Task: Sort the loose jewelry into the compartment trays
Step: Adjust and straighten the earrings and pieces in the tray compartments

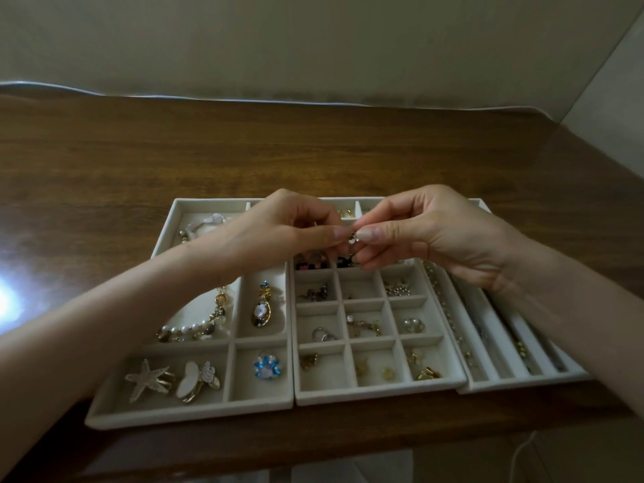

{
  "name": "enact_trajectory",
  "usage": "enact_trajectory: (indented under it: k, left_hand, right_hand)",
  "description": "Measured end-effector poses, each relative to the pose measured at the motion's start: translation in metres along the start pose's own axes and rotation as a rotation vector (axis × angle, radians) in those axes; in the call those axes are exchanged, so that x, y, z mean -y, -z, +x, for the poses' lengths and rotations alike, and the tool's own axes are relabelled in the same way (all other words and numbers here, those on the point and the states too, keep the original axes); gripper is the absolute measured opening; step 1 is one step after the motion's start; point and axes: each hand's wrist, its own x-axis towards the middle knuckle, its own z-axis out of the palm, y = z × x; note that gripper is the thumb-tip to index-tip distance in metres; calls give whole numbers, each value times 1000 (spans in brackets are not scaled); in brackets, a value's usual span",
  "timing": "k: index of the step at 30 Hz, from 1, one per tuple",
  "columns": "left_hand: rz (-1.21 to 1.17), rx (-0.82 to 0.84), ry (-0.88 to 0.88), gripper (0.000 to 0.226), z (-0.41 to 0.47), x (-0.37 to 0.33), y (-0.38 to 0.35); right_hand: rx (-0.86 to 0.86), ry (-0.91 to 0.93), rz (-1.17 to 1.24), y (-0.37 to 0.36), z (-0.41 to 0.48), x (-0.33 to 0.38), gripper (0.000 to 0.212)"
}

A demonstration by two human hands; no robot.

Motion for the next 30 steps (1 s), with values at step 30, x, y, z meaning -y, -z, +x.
enact_trajectory:
  k: [30]
  left_hand:
    - [97,-191,23,30,5,9,3]
  right_hand:
    - [-179,106,-772,-18,-7,-15,10]
